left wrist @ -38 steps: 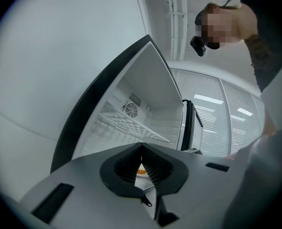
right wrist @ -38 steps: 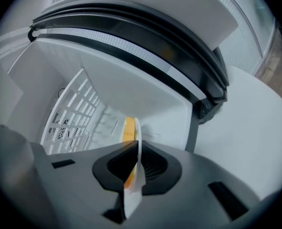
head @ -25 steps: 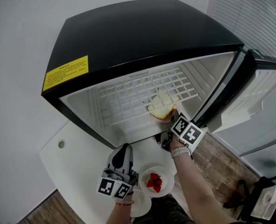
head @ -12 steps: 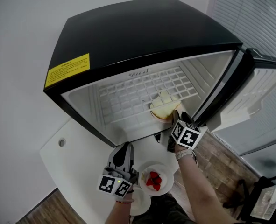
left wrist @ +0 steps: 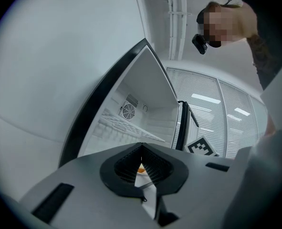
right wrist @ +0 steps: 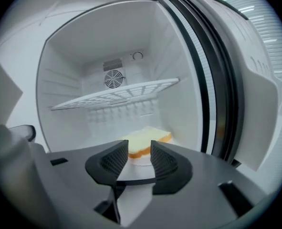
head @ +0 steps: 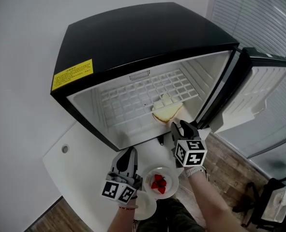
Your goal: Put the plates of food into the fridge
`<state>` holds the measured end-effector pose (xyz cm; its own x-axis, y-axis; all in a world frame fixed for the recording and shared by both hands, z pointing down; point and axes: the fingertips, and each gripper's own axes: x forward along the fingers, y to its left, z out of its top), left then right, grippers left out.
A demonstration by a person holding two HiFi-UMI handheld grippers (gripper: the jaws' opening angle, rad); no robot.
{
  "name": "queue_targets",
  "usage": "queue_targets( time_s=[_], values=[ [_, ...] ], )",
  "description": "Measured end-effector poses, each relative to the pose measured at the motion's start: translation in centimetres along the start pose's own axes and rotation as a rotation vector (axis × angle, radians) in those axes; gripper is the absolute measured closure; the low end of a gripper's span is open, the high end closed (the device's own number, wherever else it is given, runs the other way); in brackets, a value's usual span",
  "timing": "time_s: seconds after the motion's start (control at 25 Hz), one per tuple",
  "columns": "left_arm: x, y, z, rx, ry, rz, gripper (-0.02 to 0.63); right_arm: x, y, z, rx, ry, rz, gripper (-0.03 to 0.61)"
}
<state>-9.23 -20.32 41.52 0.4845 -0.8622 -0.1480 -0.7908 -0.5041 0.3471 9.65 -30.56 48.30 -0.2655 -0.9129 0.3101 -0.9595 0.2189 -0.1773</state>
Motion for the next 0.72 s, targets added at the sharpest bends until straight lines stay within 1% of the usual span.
queue_targets(
  time_s=[0.2,0.24,0.32,0.36,0.52,0.72],
  values=[
    [-0.8,-1.1,0.9,0.014,0.004,-0.026,0.606,-4.8,4.6,1.2,-0.091,-0.051,0.131,0.436],
    [-1.1,-1.4,1.1,0.017,0.004,-0.031,0.606,-5.9,5.4,1.5,-0.105,-0.064,0.147,0.462],
    [-1.6,-2.1,1.6,0.024,0.001,-0.041,0.606,-7.8,6.6,1.8,-0.117,-0.088,0.175,0.542],
    [-1.9,-2.5,1.9,0.027,-0.001,-0.044,0.606,-8.8,7.2,1.9,-0.119,-0.097,0.193,0.569],
    [-3.4,-4.0,2.9,0.038,-0.013,-0.040,0.606,-12.4,9.8,1.9,-0.127,-0.123,0.280,0.571],
    [-5.6,-6.1,3.1,0.056,-0.019,-0.022,0.606,-16.1,12.2,1.2,-0.133,-0.135,0.351,0.571]
  ],
)
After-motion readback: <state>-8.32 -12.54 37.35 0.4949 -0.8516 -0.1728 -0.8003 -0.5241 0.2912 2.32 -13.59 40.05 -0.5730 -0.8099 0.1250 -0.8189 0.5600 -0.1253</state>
